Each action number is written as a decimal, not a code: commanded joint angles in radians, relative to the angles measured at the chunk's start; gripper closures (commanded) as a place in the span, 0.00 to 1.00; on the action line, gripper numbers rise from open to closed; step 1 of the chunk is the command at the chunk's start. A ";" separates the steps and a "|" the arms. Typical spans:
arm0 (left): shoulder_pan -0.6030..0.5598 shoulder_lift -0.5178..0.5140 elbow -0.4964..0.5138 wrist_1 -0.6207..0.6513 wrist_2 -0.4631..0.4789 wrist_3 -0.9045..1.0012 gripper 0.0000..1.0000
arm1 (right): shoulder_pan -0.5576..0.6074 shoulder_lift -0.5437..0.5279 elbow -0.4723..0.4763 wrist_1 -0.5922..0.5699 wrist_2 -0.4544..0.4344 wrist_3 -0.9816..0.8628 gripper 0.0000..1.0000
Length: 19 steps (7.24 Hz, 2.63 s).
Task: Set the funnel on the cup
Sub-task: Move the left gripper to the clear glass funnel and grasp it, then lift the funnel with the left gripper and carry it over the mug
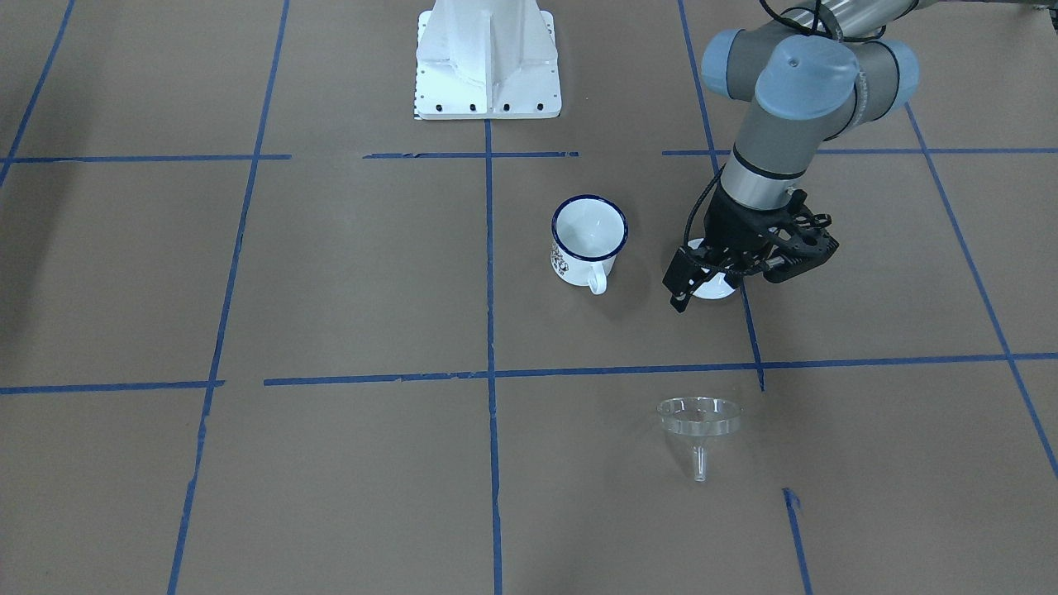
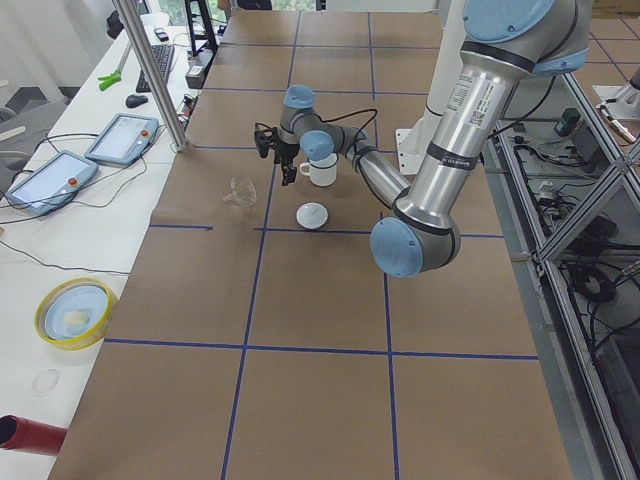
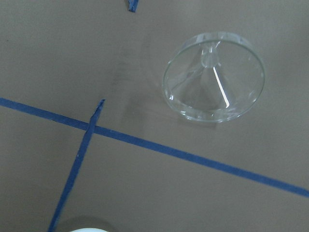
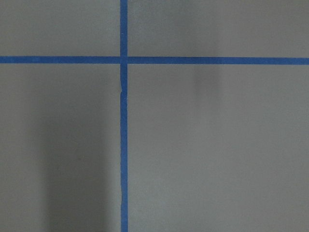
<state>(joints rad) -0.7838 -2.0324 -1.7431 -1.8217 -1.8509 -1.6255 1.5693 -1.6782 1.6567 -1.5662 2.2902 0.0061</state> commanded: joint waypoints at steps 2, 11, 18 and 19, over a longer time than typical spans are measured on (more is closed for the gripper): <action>0.015 -0.106 0.262 -0.277 0.223 -0.501 0.00 | 0.000 0.000 0.000 0.000 0.000 0.000 0.00; -0.027 -0.149 0.374 -0.426 0.258 -0.580 1.00 | 0.000 0.000 0.000 0.000 0.000 0.000 0.00; -0.094 -0.132 -0.203 0.374 -0.033 0.011 1.00 | 0.000 0.000 0.000 0.000 0.000 0.000 0.00; -0.006 -0.165 -0.220 0.494 -0.019 0.071 1.00 | 0.000 0.000 0.000 0.000 0.000 0.000 0.00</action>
<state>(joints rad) -0.8632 -2.1627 -1.9254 -1.4851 -1.8774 -1.6296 1.5693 -1.6781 1.6567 -1.5662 2.2902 0.0061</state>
